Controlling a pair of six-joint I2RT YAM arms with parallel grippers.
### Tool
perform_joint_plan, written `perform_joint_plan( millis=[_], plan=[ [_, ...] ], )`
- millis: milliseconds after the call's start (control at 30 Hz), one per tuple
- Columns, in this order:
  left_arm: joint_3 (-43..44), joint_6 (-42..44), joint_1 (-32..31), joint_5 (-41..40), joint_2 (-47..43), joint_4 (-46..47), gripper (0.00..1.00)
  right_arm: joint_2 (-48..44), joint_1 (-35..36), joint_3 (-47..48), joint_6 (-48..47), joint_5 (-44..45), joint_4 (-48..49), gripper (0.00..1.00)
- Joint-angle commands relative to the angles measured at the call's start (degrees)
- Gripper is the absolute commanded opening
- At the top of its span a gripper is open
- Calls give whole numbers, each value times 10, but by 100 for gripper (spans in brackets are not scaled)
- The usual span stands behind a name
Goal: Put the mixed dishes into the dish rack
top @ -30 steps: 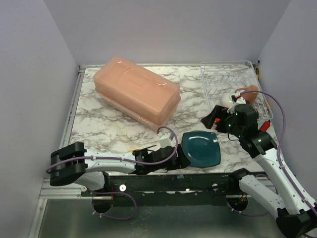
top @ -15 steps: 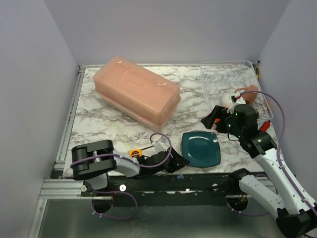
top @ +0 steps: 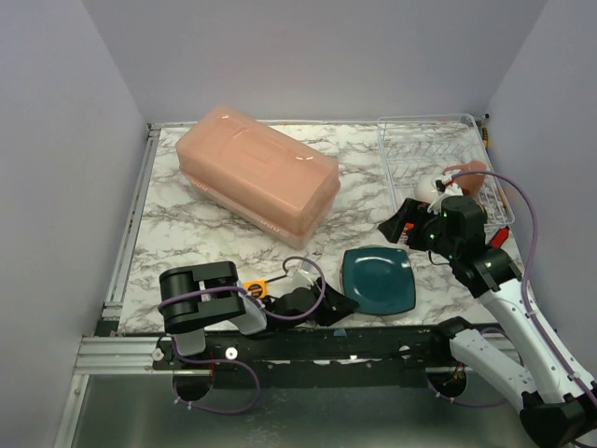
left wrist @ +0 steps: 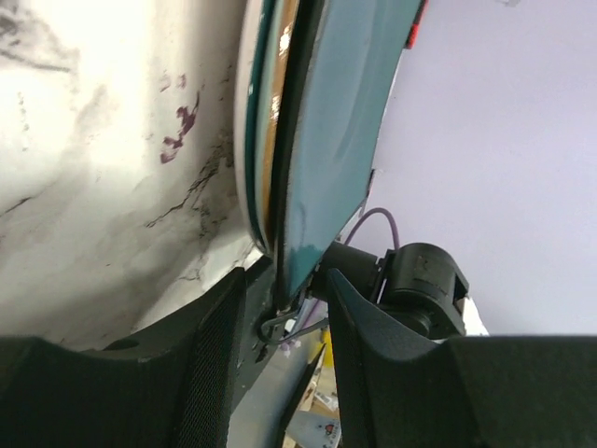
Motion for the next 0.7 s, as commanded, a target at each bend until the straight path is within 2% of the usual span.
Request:
perform_joint_plan(
  millis=[0, 167, 333, 533, 667],
  plan=[
    [13, 15, 12, -7, -19, -14, 39, 1, -1, -7, -8, -1, 12, 87],
    [15, 25, 15, -7, -23, -21, 30, 0, -1, -7, -8, 0, 10, 87],
    [18, 60, 20, -1, -54, -45, 12, 3, -1, -6, -8, -2, 9, 87],
    [30, 120, 20, -16, -149, -170, 1, 10, -1, 1, -10, -8, 10, 87],
    [31, 134, 20, -17, -193, -220, 0, 22, -1, -9, -5, -13, 11, 87]
  ],
)
